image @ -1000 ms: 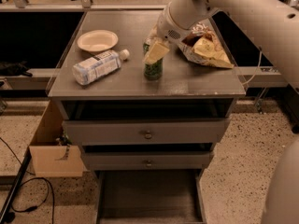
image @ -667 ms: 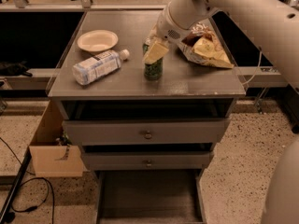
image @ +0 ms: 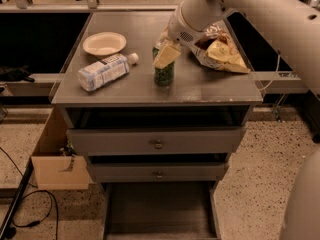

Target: Place green can into bottom drawer

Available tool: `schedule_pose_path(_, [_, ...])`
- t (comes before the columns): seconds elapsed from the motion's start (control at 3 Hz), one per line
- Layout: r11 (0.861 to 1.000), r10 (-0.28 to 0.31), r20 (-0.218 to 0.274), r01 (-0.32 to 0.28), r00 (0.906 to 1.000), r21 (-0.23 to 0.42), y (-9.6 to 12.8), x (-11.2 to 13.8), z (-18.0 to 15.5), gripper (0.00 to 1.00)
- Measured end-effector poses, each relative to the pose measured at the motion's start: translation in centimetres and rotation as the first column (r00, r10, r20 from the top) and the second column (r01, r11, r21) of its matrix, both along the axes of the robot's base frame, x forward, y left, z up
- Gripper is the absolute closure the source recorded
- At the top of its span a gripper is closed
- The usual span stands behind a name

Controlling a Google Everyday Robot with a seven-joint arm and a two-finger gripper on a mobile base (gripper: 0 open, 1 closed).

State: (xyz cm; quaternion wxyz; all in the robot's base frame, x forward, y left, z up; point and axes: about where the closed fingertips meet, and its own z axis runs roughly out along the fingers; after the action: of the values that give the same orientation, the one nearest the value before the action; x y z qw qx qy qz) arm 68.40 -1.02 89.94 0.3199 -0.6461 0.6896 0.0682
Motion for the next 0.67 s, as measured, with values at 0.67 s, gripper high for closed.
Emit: schedule_pose_path(0.67, [1.000,-0.010,0.003,0.010,0.9999,0.021,-2.2,-0.4,1.6,1.00])
